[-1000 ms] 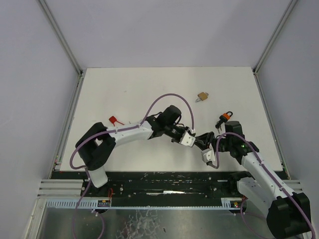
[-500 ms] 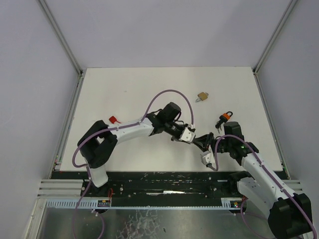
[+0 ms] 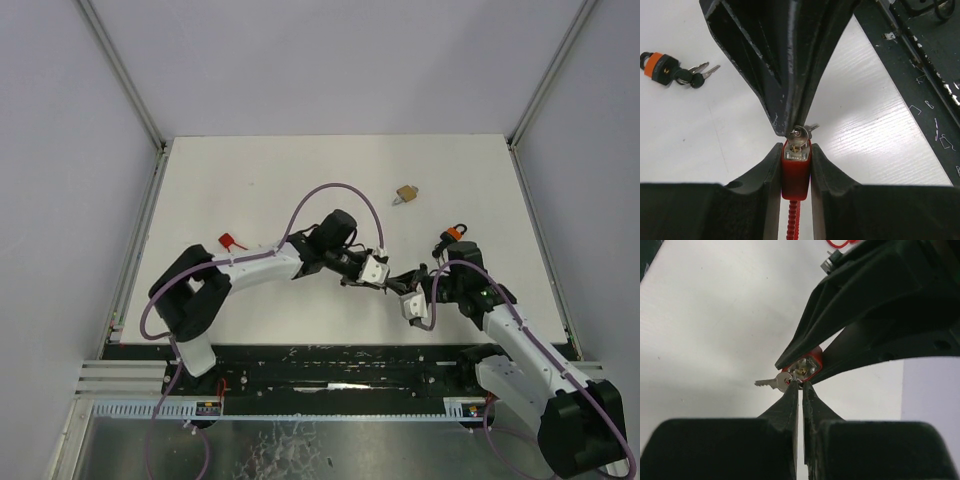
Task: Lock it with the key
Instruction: Lock the lock.
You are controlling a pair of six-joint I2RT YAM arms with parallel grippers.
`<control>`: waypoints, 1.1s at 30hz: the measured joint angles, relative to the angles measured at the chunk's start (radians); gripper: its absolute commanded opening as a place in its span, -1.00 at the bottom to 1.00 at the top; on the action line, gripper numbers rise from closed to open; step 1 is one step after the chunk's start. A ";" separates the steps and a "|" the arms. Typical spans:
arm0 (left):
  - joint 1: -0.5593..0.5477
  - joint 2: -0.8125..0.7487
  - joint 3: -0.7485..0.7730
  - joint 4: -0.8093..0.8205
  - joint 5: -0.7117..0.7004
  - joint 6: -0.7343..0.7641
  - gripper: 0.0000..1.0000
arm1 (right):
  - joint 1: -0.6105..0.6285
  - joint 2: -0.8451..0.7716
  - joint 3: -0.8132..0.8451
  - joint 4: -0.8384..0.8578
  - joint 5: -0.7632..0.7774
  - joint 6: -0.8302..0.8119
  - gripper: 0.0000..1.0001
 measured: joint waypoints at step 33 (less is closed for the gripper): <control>-0.013 -0.142 -0.207 0.399 -0.188 -0.076 -1.00 | -0.080 0.047 -0.042 0.507 -0.080 0.920 0.07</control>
